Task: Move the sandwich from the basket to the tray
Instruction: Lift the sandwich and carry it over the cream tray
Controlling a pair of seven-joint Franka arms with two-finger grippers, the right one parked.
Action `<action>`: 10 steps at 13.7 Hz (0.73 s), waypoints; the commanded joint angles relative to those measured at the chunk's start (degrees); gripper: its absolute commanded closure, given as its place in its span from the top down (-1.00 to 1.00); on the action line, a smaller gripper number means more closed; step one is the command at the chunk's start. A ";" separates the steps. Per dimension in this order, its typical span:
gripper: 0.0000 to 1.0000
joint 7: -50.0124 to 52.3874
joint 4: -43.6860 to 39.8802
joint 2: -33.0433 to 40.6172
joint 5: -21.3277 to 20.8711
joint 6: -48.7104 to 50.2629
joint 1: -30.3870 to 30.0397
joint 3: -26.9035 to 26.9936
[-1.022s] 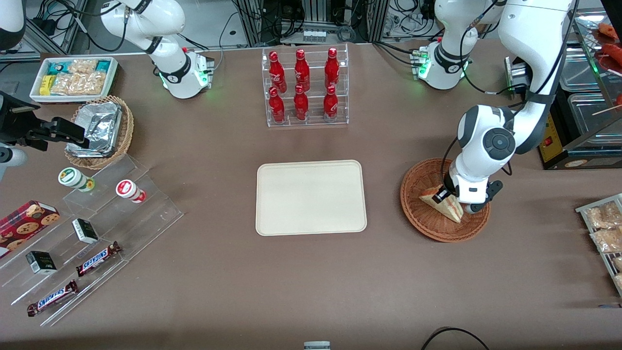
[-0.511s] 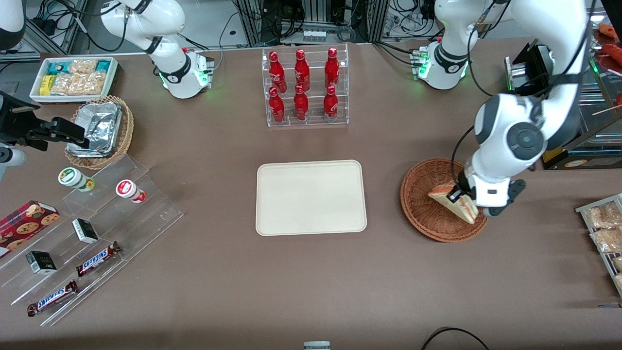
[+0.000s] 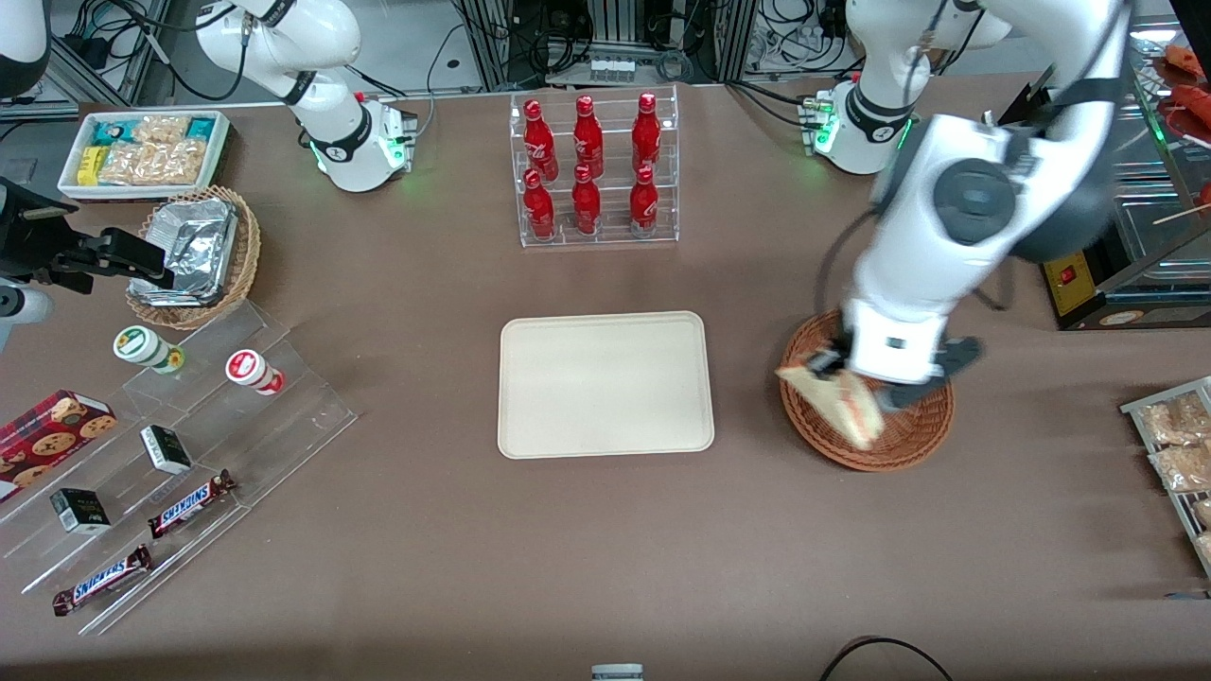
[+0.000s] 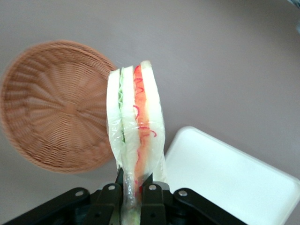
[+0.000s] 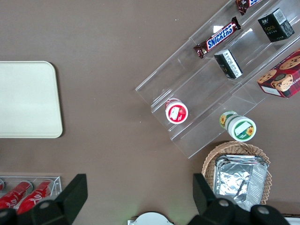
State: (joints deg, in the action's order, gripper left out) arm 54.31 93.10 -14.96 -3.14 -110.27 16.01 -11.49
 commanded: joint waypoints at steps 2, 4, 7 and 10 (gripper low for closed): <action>-1.00 -4.28 -6.96 -6.91 -0.64 1.38 8.05 0.50; -0.99 -5.36 -7.14 -8.85 -0.55 0.94 12.62 0.50; -0.99 -6.67 -10.38 -13.41 -0.20 0.32 15.36 -0.20; -0.99 -9.66 -11.54 -18.60 -0.55 -2.74 18.96 -0.73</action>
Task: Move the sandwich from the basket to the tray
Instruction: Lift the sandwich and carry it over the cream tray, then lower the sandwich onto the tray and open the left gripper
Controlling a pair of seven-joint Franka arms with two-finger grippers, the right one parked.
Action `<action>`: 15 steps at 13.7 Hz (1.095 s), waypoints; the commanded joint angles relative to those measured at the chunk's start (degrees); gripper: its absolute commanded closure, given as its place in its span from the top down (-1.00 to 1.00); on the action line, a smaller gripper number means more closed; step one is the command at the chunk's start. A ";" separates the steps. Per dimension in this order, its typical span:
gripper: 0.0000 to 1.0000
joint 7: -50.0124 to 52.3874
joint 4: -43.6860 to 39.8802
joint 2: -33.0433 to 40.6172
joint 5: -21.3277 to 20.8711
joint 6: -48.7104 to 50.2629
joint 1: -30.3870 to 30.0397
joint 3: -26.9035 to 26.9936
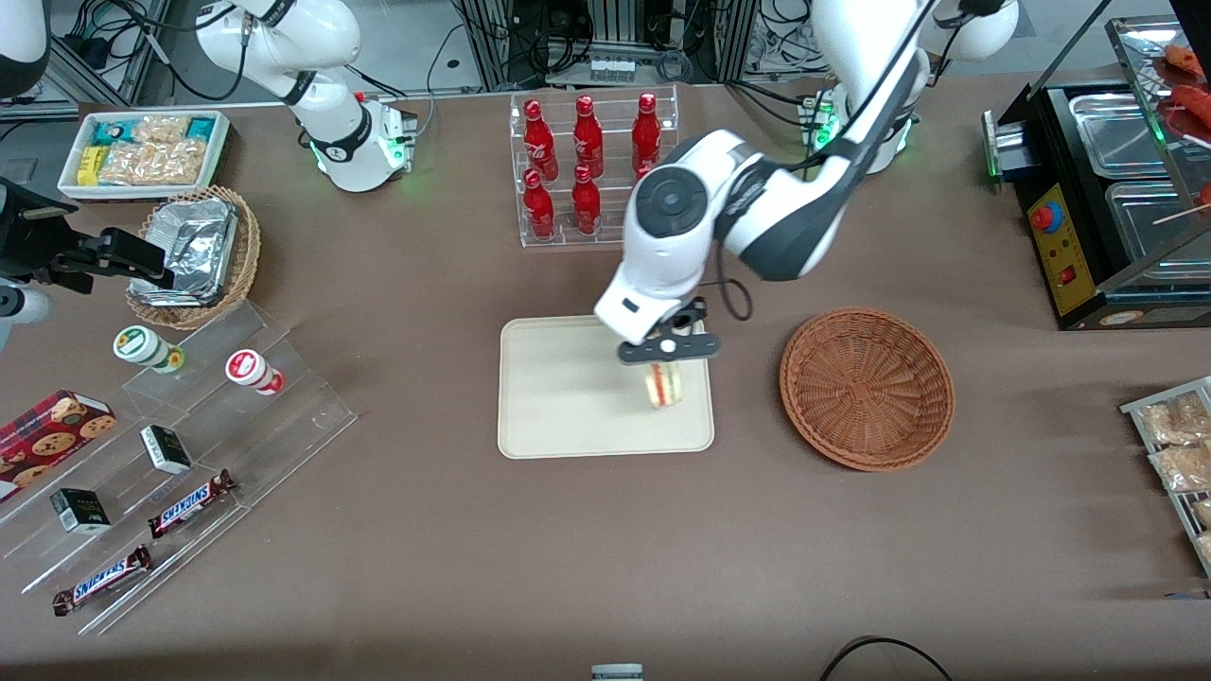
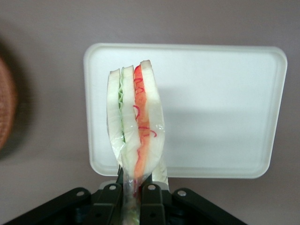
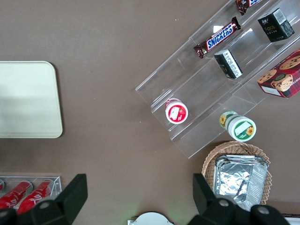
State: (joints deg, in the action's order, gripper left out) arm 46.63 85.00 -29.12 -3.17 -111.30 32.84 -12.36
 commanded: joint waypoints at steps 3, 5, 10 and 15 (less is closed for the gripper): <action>-1.00 -2.68 -3.44 -7.08 -0.70 -3.83 4.06 0.05; -1.00 -5.15 -3.44 -8.57 -0.70 -4.37 5.21 0.14; -0.99 -5.15 -3.44 -11.21 -0.70 -7.25 6.35 0.14; -0.98 -5.15 -3.96 -13.41 -1.05 -10.08 6.44 0.67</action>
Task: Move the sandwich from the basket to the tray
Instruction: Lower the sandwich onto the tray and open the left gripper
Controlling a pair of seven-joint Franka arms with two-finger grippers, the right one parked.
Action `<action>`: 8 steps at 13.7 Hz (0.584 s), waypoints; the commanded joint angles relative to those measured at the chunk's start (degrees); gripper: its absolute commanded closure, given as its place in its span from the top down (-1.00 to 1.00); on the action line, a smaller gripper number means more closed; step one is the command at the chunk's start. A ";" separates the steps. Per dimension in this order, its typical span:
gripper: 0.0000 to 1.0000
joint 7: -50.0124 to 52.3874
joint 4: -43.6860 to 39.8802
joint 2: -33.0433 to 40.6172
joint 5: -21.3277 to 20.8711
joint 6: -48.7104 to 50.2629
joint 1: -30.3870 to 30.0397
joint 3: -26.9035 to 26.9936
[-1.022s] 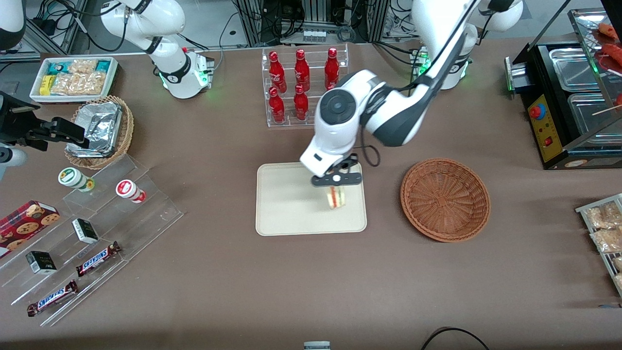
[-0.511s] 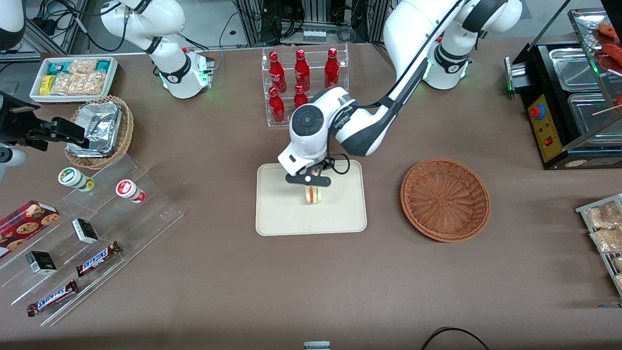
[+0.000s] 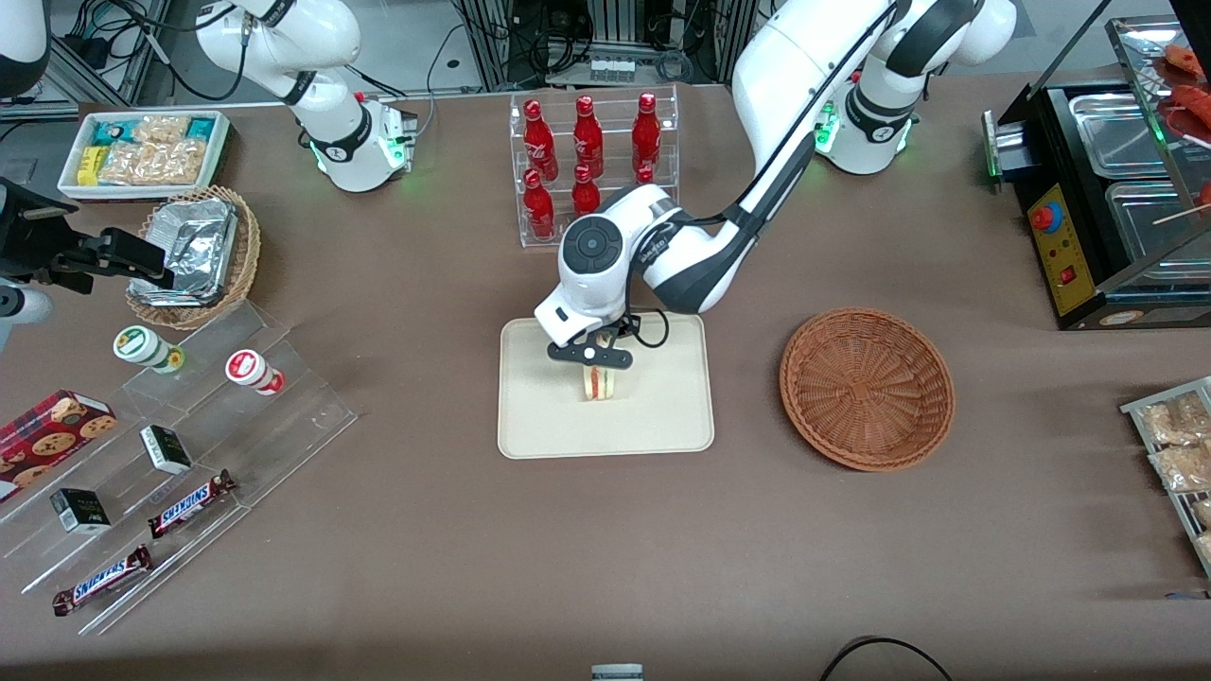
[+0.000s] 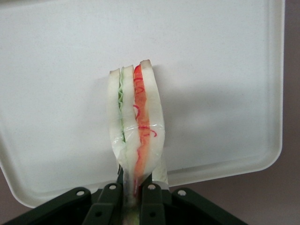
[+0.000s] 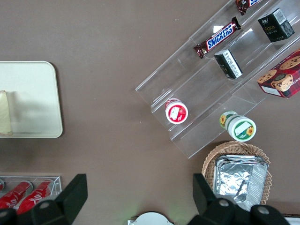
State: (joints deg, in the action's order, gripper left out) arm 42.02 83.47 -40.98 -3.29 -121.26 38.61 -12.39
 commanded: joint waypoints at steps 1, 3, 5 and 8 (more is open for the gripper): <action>-0.98 -0.36 -3.22 -2.34 -2.06 -0.20 0.59 0.70; -0.97 -0.01 -4.10 -4.01 -2.95 -0.55 0.59 0.70; -0.87 0.08 -4.54 -4.81 -3.04 -1.43 0.67 0.70; 0.99 0.16 -4.45 -4.46 -3.12 -1.35 0.59 0.70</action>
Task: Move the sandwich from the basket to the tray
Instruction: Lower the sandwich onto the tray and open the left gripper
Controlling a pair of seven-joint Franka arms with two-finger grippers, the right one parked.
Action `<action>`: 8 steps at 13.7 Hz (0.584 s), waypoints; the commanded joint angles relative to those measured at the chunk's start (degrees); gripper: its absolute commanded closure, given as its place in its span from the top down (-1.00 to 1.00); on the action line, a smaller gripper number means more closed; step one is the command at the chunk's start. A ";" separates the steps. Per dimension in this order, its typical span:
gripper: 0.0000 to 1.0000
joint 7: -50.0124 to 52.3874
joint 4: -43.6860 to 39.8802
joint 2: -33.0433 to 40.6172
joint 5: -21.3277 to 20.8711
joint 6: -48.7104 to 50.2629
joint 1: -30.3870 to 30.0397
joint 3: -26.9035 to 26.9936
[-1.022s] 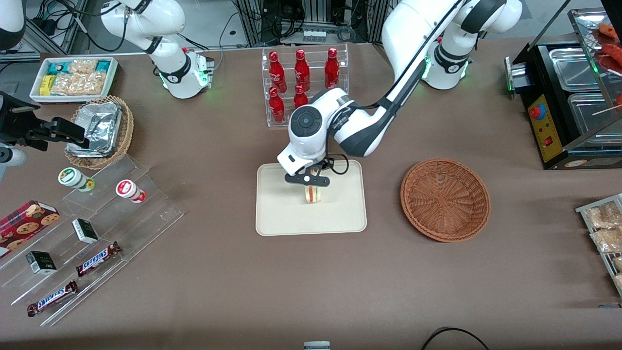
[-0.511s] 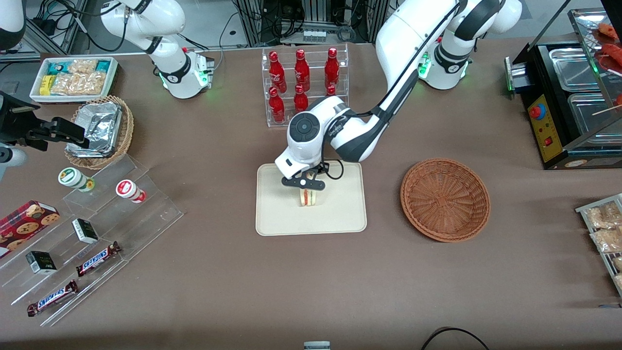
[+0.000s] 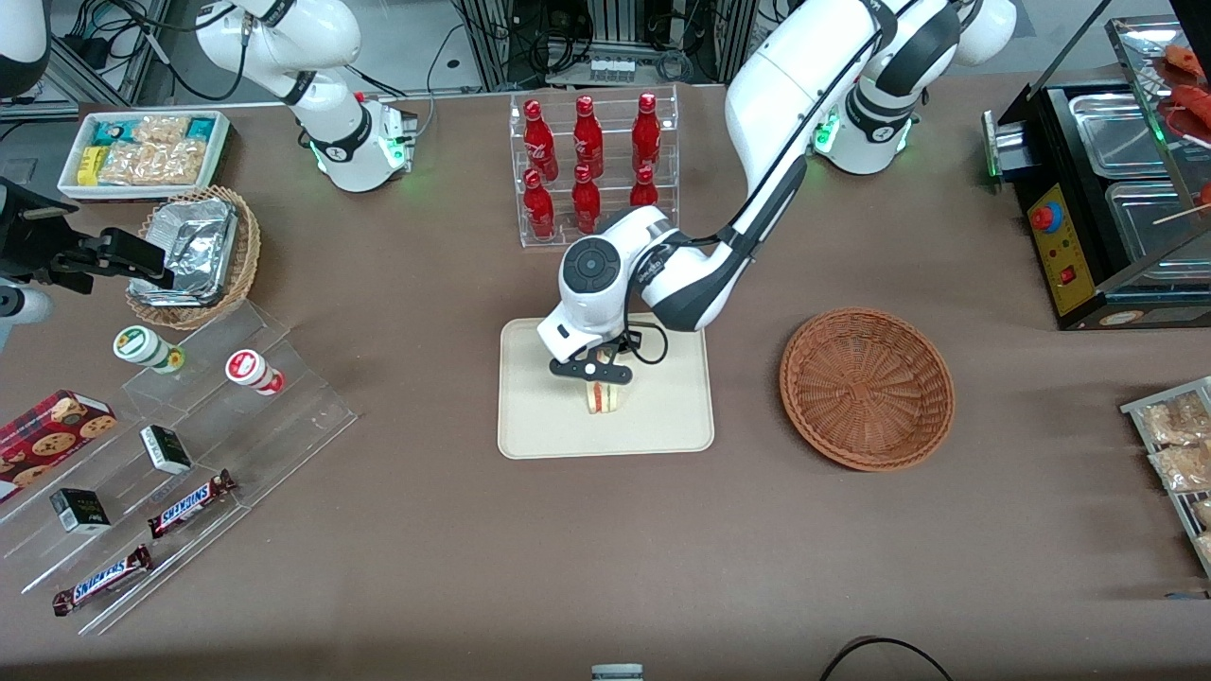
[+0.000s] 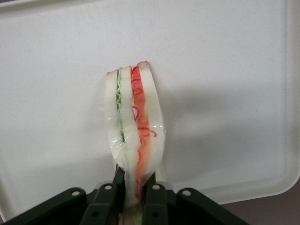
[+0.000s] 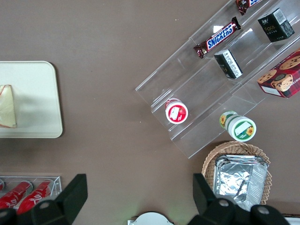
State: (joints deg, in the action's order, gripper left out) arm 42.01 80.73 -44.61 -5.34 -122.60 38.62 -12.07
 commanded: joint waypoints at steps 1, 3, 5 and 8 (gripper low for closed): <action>0.99 0.27 -1.72 -0.05 -1.08 0.35 0.58 0.38; 1.00 0.35 -1.46 3.19 -0.90 2.62 -0.12 0.38; 1.00 0.44 -1.55 6.80 -0.20 6.66 -0.83 0.47; 1.00 1.75 -1.02 13.47 0.15 13.50 -4.68 0.56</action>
State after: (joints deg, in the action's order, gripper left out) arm 42.48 77.83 -36.72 -5.38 -113.60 36.38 -11.53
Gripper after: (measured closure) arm 0.000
